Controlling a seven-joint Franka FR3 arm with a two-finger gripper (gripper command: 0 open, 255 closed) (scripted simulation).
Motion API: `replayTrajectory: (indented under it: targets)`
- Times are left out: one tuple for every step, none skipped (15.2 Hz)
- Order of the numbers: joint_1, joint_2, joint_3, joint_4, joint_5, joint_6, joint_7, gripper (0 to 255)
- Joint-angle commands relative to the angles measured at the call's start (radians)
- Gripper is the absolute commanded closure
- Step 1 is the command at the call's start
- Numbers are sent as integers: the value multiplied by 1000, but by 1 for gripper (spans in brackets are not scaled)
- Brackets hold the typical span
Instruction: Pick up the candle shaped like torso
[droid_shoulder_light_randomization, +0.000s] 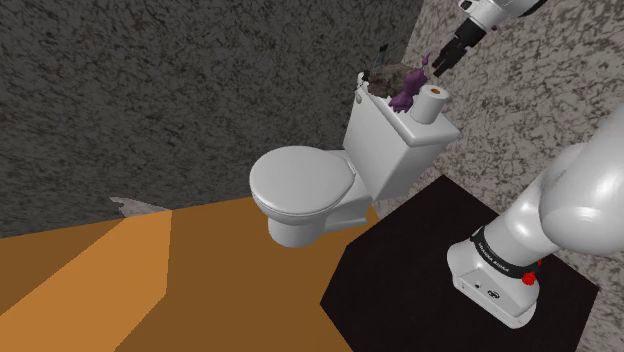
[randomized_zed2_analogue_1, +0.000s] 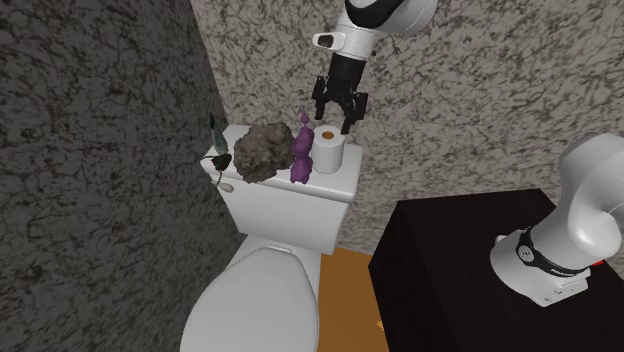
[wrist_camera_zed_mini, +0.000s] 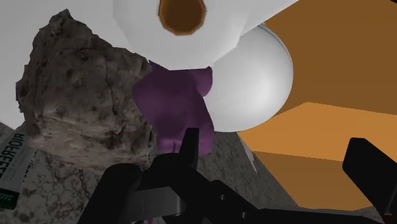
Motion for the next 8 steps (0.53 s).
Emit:
replayTrajectory:
  targets:
    - [-53, 143, 9, 93, 131, -57, -122, 0]
    - [-95, 202, 29, 139, 177, -84, -166, 0]
    - [-136, 258, 51, 187, 216, -110, -203, 0]
    - [-177, 310, 74, 235, 250, -134, -235, 0]
    - [-216, 360, 96, 286, 281, -158, -263, 0]
    - [-233, 378, 107, 306, 290, -166, -272, 0]
    - [-235, 383, 111, 300, 295, -157, -278, 0]
    - [-237, 389, 115, 295, 301, -150, -284, 0]
